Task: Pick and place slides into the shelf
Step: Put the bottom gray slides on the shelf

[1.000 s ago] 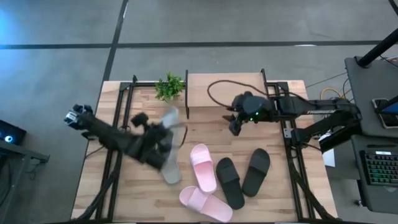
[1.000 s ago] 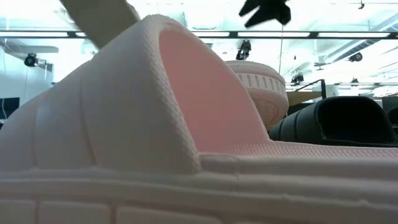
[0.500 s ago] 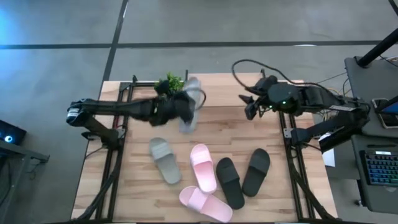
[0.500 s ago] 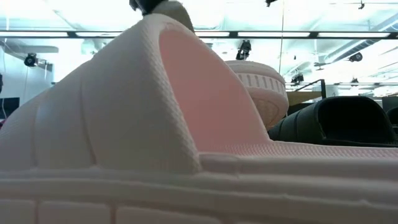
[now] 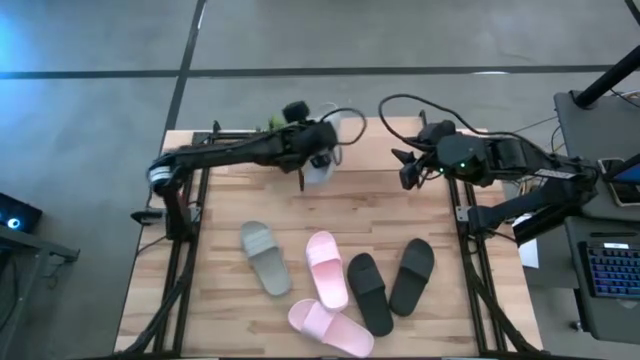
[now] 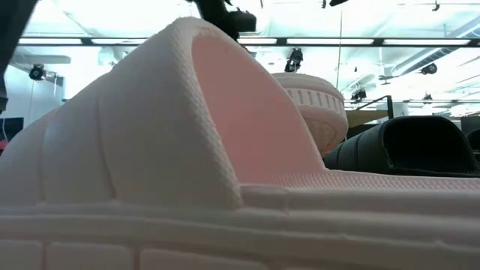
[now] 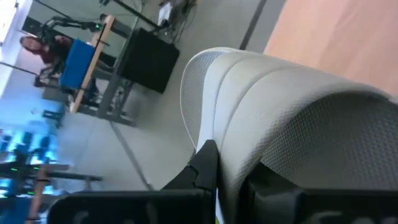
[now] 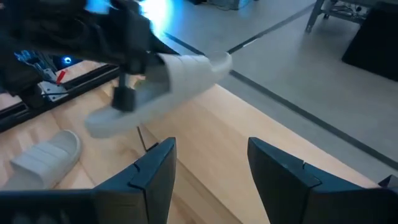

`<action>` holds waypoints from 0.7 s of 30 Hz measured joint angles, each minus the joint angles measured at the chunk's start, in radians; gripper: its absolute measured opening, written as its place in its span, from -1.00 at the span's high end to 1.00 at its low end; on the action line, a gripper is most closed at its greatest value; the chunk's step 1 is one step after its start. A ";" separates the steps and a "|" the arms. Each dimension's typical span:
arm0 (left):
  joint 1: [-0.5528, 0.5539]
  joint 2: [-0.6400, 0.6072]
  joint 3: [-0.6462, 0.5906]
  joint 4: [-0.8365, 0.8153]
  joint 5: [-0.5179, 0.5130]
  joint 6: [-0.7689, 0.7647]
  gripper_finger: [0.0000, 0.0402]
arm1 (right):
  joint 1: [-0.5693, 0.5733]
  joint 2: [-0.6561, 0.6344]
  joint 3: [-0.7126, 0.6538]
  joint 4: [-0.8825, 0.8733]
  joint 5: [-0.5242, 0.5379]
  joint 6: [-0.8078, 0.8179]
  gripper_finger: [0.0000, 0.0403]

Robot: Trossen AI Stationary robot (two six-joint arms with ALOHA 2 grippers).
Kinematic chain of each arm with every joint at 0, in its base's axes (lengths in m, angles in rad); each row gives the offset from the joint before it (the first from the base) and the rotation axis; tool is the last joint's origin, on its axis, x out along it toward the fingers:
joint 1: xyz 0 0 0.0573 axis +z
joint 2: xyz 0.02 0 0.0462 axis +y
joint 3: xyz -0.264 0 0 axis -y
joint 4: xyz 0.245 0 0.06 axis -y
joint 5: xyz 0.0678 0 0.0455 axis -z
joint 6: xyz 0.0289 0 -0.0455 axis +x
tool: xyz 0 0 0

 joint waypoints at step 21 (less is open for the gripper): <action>0.089 0.206 0.239 -0.195 0.045 0.105 1.00 | 0.000 0.017 -0.053 -0.030 0.057 0.144 0.05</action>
